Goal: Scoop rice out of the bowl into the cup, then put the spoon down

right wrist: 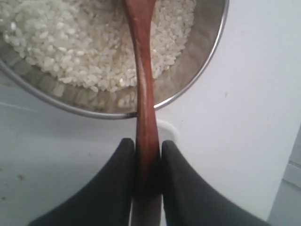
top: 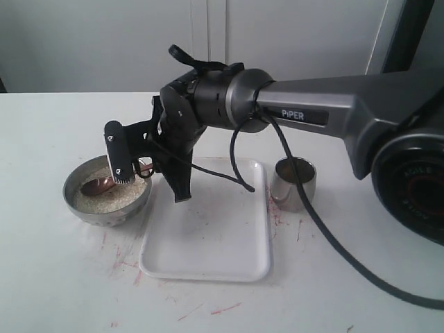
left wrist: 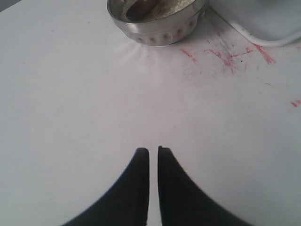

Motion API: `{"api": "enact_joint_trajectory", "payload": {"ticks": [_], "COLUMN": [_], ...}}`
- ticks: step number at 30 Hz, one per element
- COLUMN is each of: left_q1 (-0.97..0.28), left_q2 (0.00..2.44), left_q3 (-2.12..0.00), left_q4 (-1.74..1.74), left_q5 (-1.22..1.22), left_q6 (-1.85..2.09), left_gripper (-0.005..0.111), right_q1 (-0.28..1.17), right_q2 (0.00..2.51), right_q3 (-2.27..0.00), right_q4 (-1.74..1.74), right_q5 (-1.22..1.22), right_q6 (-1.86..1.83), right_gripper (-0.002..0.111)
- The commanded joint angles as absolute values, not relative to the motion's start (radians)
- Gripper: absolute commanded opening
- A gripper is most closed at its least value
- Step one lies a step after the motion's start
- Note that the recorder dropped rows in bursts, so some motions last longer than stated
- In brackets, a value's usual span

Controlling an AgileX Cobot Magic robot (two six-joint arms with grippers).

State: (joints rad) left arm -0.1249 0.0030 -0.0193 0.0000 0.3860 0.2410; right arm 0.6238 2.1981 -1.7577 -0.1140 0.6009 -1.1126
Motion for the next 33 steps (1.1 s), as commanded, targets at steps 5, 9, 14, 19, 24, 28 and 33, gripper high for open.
{"api": "enact_joint_trajectory", "payload": {"ticks": [5,9,14,19,24,28,33], "left_q1": [-0.132,-0.132,-0.132,-0.132,-0.132,-0.132,-0.132], "left_q2": [0.0,0.0,0.0,0.0,0.0,0.0,0.0], "left_q3": [-0.01,-0.01,-0.01,-0.01,-0.01,-0.01,-0.01], "left_q4": [0.0,0.0,0.0,0.0,0.0,0.0,0.0], "left_q5": [0.427,0.427,0.427,0.427,0.427,0.427,0.427], "left_q6": [0.235,0.235,0.235,0.235,0.235,0.235,0.235], "left_gripper": [0.014,0.014,0.014,0.014,0.014,0.014,0.014], "right_q1": [0.695,0.725,0.737,0.737,0.737,0.747,0.763], "right_q2": [2.149,2.14,2.129,2.113,2.092,2.078,2.076], "right_q3": [-1.755,-1.755,-1.755,-1.755,-1.755,-1.755,-1.755], "right_q4": [-0.33,-0.468,-0.6,-0.653,-0.664,-0.675,-0.715], "right_q5": [0.636,0.684,0.725,0.771,0.797,0.81,0.819], "right_q6": [-1.036,-0.982,-0.869,-0.825,-0.825,-0.832,-0.834], "right_gripper": [0.0,0.0,0.0,0.0,0.0,0.0,0.0]}}
